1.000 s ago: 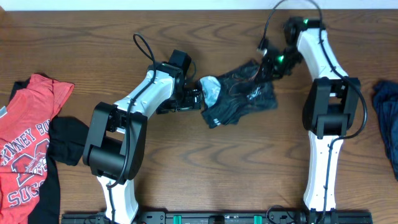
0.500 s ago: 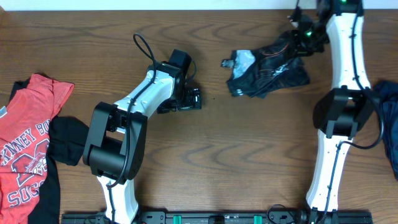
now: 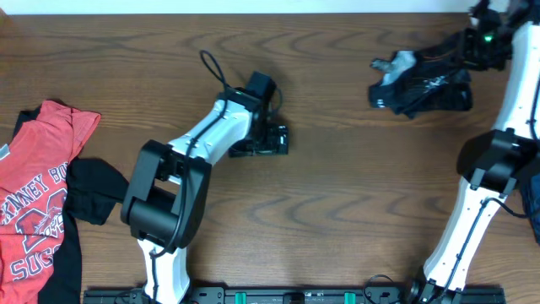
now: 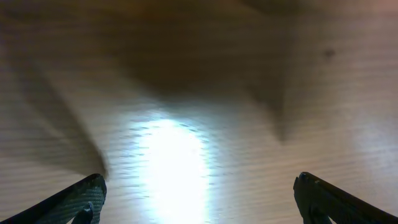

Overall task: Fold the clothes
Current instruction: 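Carry the black bundle rightward to the table's right edge with right gripper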

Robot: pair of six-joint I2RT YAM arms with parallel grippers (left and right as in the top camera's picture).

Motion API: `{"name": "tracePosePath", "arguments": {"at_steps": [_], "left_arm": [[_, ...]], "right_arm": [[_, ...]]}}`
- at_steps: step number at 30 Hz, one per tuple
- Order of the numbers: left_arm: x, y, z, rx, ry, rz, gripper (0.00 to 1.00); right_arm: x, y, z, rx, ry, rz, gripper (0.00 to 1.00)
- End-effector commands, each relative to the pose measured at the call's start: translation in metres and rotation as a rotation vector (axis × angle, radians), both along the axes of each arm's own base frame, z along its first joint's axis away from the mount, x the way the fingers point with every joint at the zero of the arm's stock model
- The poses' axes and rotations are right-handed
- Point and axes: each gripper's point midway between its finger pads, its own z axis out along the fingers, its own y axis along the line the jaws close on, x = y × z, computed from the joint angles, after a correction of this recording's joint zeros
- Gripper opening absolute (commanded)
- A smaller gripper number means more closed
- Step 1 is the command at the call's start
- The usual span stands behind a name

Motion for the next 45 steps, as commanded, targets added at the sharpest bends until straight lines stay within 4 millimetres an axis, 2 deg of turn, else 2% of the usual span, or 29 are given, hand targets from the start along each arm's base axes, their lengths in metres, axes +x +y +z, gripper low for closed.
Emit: {"name": "tracePosePath", "arguments": {"at_steps": [1, 9, 13, 22, 31, 34, 42, 45], "left_arm": [[-0.006, -0.015, -0.002, -0.007, 0.010, -0.033, 0.98], [-0.026, -0.043, -0.003, -0.006, 0.011, -0.119, 0.98], [-0.033, -0.052, -0.003, -0.005, 0.011, -0.147, 0.98], [-0.041, -0.061, -0.002, -0.011, 0.016, -0.176, 0.98], [-0.047, -0.066, -0.001, -0.042, 0.043, -0.180, 0.98], [-0.049, -0.067, -0.001, -0.050, 0.052, -0.178, 0.98], [-0.057, -0.061, -0.001, -0.027, 0.092, -0.174, 0.98], [-0.060, -0.061, -0.001, -0.034, 0.104, -0.173, 0.98]], "right_arm": [[-0.003, -0.019, 0.012, 0.001, -0.023, -0.068, 0.01], [-0.020, -0.069, 0.023, 0.000, -0.040, -0.191, 0.01], [-0.029, -0.089, 0.036, 0.015, -0.081, -0.220, 0.01], [-0.056, -0.134, 0.090, 0.001, -0.225, -0.302, 0.01], [-0.092, -0.163, 0.150, -0.037, -0.371, -0.375, 0.01], [-0.107, -0.174, 0.163, -0.054, -0.393, -0.409, 0.01], [-0.131, -0.199, 0.170, -0.021, -0.435, -0.451, 0.01], [-0.147, -0.217, 0.171, -0.028, -0.447, -0.487, 0.01]]}}
